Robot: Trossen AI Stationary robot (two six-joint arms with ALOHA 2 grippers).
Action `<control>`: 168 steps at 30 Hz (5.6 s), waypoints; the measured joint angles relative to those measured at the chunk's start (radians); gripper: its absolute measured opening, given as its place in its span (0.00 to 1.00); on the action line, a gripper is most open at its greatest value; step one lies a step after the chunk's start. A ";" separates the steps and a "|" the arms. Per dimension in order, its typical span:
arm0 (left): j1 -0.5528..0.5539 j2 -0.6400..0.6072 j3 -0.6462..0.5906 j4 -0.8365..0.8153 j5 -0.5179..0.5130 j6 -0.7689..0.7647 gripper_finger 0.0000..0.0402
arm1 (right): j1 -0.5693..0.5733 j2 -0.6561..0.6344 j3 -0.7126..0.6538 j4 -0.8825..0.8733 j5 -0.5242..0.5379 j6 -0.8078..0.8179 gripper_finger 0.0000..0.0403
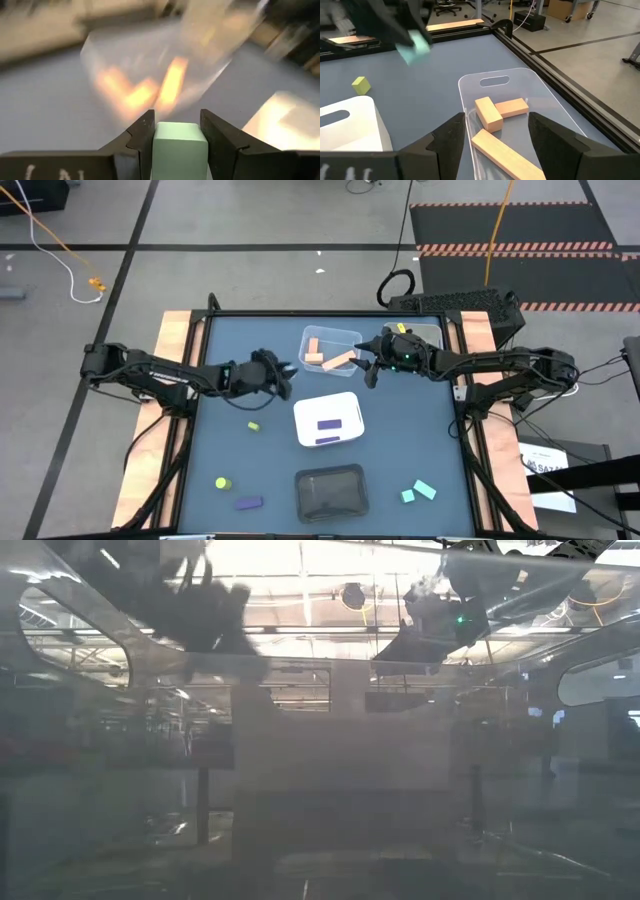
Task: Sort & place blocks by color
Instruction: Put the top light-blue square block into the transparent black bin, then put the yellow-green square block into the grey bin
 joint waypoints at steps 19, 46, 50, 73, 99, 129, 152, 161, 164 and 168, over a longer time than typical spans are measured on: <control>-0.098 0.009 0.001 0.582 0.189 0.195 0.33 | 0.000 0.000 0.000 0.000 0.000 0.000 0.52; -0.499 0.350 0.342 0.273 0.208 0.013 0.33 | 0.000 0.000 0.000 0.004 0.000 0.000 0.52; -0.552 0.427 0.383 0.268 0.201 0.001 0.33 | 0.000 0.000 0.000 0.004 0.000 0.000 0.52; -0.648 0.574 0.442 0.269 0.163 -0.009 0.46 | 0.000 0.000 0.000 0.012 0.000 0.000 0.52; -0.641 0.237 0.384 -1.130 -0.145 -1.002 0.52 | 0.000 0.000 0.000 0.017 0.000 0.000 0.52; -0.597 0.263 0.191 -1.002 0.030 -1.220 0.62 | 0.000 0.000 0.000 0.030 0.000 0.000 0.52; -0.597 0.262 0.295 -0.987 -0.206 -1.108 0.33 | 0.000 0.000 0.000 0.030 0.000 0.000 0.52; -0.597 0.262 0.477 -0.741 -0.334 -0.604 0.33 | 0.000 0.000 0.000 0.033 0.000 0.000 0.52; -0.596 0.262 0.509 -0.578 -0.343 -0.370 0.33 | 0.004 0.000 0.000 0.057 -0.002 0.066 0.52; -0.596 0.262 0.522 -0.369 -0.343 -0.099 0.33 | 0.008 0.000 0.000 0.091 -0.083 0.248 0.52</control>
